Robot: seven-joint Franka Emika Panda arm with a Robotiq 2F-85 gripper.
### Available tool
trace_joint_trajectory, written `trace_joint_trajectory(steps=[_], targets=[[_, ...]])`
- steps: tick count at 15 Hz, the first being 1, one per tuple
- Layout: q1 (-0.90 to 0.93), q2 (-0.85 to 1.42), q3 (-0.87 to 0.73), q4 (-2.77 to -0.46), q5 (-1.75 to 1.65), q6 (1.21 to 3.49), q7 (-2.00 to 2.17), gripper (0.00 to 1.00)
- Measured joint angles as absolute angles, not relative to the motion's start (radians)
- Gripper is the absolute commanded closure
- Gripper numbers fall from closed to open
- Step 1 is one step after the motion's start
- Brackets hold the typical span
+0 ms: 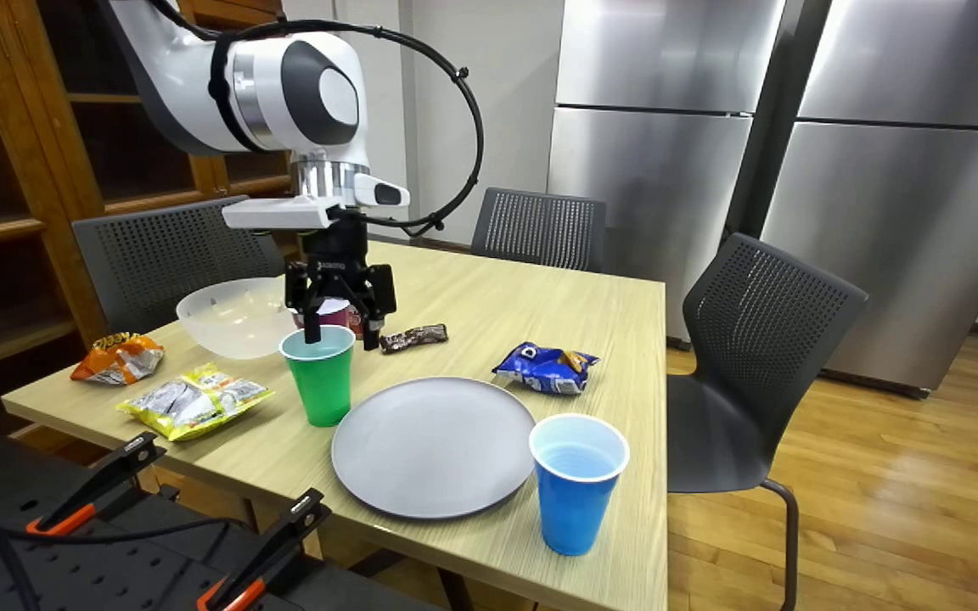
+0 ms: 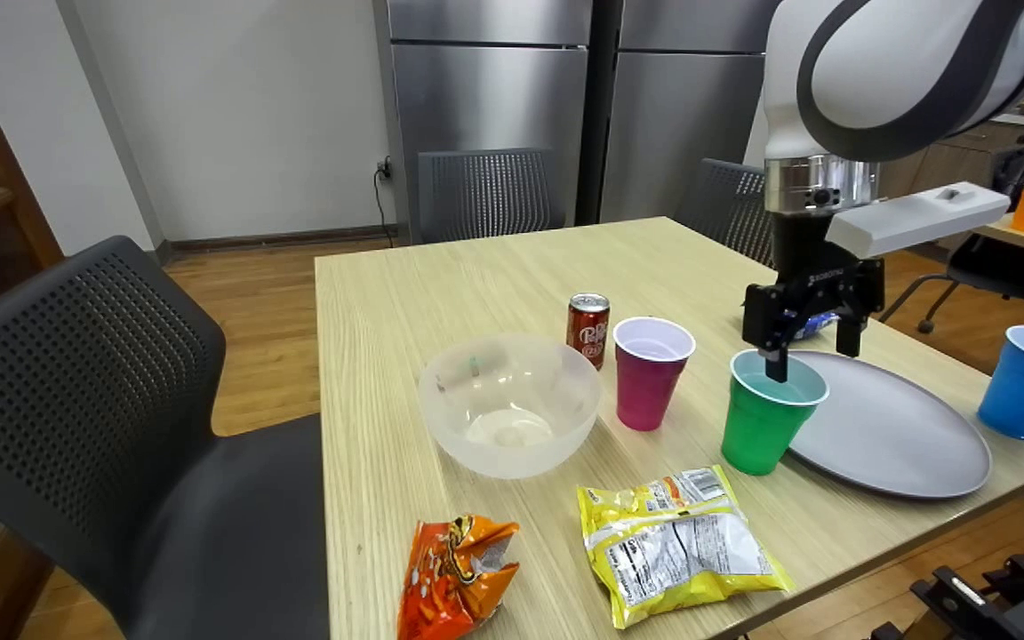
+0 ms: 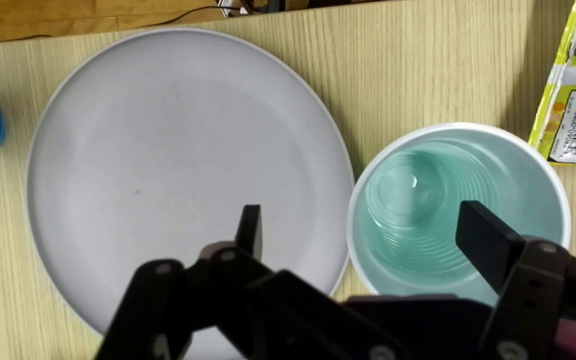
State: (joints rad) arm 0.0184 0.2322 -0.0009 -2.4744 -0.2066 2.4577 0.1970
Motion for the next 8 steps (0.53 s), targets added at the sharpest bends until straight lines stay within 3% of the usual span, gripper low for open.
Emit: trace_joint_trajectory(steps=[1,2,4,8], targets=[[0.023,0.244,-0.006,-2.467,-0.207,2.457,0.2,0.0],[0.028,0.254,-0.012,-2.459,-0.207,2.457,0.203,0.25],[0.034,0.272,-0.018,-2.446,-0.207,2.457,0.208,0.32],[0.042,0.296,-0.03,-2.428,-0.207,2.457,0.213,0.65]])
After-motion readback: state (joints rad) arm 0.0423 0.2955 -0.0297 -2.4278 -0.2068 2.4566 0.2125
